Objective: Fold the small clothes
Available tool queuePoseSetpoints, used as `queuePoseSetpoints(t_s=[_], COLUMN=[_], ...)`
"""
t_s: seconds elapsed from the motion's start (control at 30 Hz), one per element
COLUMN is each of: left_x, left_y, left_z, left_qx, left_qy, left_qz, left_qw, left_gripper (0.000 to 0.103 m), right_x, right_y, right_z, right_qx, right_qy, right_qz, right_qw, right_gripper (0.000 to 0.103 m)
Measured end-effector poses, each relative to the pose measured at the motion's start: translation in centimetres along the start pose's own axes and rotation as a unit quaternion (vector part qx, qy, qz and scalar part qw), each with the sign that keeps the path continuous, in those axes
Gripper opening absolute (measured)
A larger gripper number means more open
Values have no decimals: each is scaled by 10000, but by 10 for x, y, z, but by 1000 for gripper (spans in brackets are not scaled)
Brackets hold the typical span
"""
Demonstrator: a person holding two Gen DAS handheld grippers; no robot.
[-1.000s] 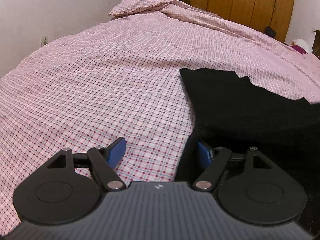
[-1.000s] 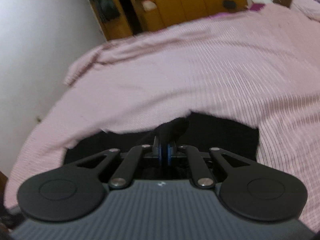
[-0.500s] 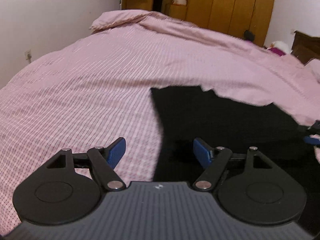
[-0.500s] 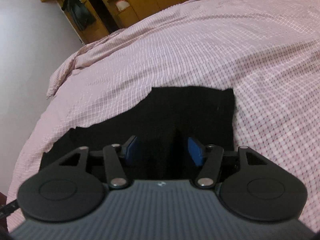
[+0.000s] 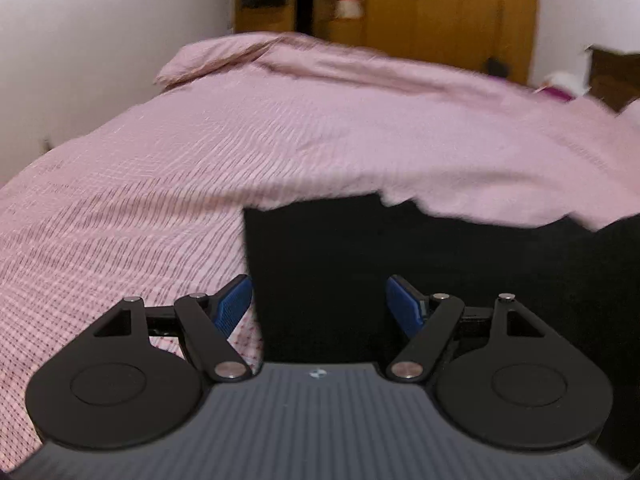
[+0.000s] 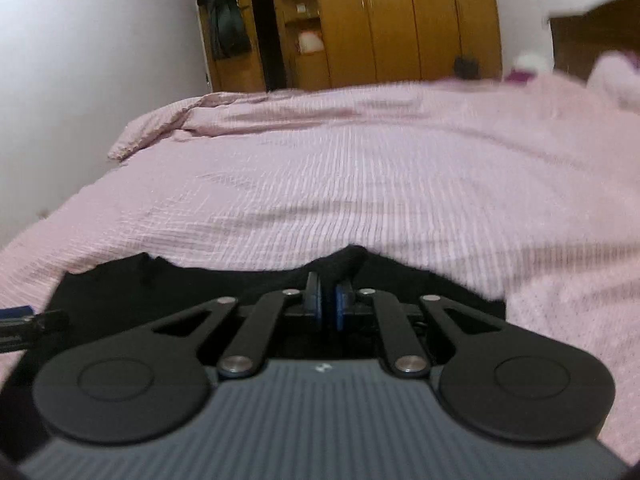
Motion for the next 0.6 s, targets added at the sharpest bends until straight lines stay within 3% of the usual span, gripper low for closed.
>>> queuePoseSetpoints(t_s=[0.07,0.2,0.33,0.37,0.5,0.6], left_x=[-6,-16,-22,-24,-33,-37], left_y=[9,17,14,12,-1,-10], left_z=[16,24,24,21,12,25], left_qx=[-130,-1,-76,-95,34,-5], left_qy=[-93,-221,-209,-134,293,19], left_qz=[-163,-334,-457,-583,-1108,-959], left_qw=[9997,9992,9987,9982,9934,9954], left_gripper=[79,80,80,80,80,80], right_x=[5,22,26,26,24,19], right_y=[5,38,37,35,24,30], right_z=[13,48,45,41,11,-6], right_qx=[-122,-812,-776,-813,-675,-632], right_qy=[130,293,244,223,214,126], right_qz=[-33,206,471,509,601,522], right_qw=[9998,9960,9956,9951,9957,9966], right_gripper=[9,12,14,18,19,19])
Point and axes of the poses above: each gripper's, at about its wrist camera, not at the fingertips, and z roughly the way its jaws point, x to its right, y to its underside, the point moved 8 cm from there along z, roughly the way its jaws point, and after that the axes turned 2 degrees about -x, right-handed, at the moved point
